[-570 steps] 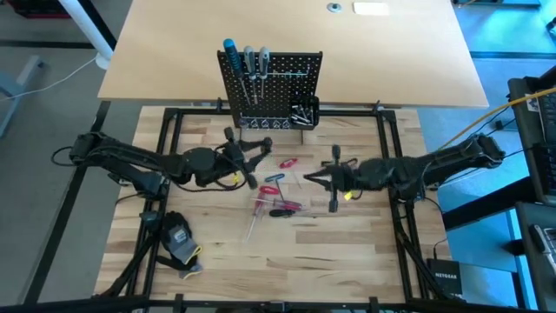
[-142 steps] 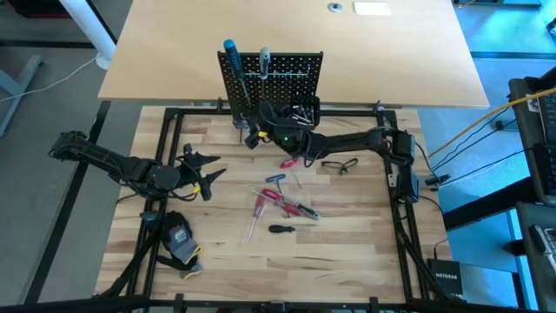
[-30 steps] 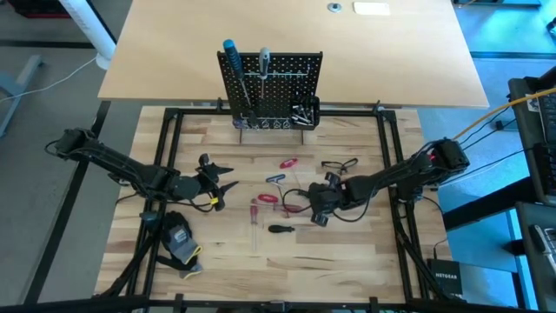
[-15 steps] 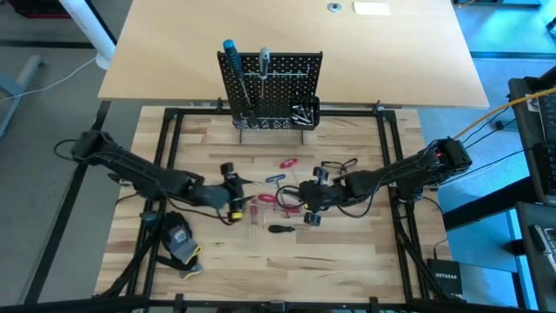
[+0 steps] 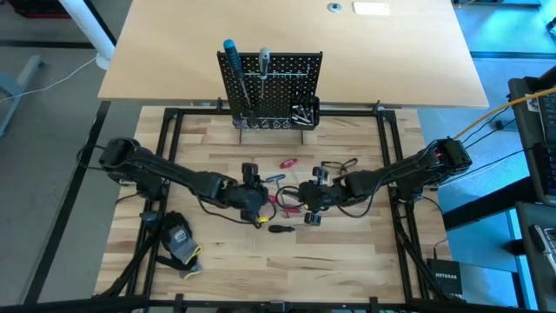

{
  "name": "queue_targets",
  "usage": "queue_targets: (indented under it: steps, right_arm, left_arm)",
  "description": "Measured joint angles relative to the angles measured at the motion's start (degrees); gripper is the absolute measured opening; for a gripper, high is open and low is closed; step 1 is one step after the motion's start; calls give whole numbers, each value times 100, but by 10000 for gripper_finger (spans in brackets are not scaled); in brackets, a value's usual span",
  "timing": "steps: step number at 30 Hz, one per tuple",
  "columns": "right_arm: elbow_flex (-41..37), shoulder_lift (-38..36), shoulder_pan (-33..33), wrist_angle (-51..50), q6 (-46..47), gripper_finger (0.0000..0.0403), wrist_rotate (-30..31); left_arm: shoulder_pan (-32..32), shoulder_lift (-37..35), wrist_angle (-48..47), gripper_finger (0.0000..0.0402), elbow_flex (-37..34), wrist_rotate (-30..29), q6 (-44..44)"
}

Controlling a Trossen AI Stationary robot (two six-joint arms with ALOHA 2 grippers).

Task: Hang tools onto peg board
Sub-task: Hang the gray screwdriver on the peg board

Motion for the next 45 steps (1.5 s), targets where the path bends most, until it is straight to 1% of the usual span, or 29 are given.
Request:
queue_targets:
  steps: [3, 6, 13, 22, 28, 31, 33, 38, 41, 45]
  right_arm:
    - [0, 0, 0, -2, -4, 129, -8]
    - [0, 0, 0, -2, -18, 129, -11]
    - [-3, 2, 0, -2, -34, 129, -43]
    - [-4, 2, 2, -3, -33, 129, -88]
    - [-4, 2, 2, 6, -17, 129, -166]
    - [-4, 2, 2, 42, -17, 133, -168]
    - [-7, 2, 2, 94, 27, 145, -153]
    - [-4, 2, -8, 514, 28, 193, -59]
    - [-2, -56, -3, 704, -127, 217, -173]
    - [119, -318, 62, 193, -175, 234, -197]
  left_arm:
    - [24, 166, -102, 196, 31, -1, 303]
    - [24, 269, -245, 182, 30, 0, 388]
    - [24, 299, -296, 126, 30, -9, 509]
    - [24, 299, -262, 69, 30, -23, 594]
    - [26, 298, -249, 17, 30, -16, 646]
    - [53, 297, -249, 16, 28, -7, 631]
    - [82, 299, -256, 18, 24, -2, 567]
    - [144, 297, -180, 17, 24, 21, 501]
    - [210, 298, 176, 17, -72, 227, 514]
    - [321, 297, 257, 17, -256, 256, 312]
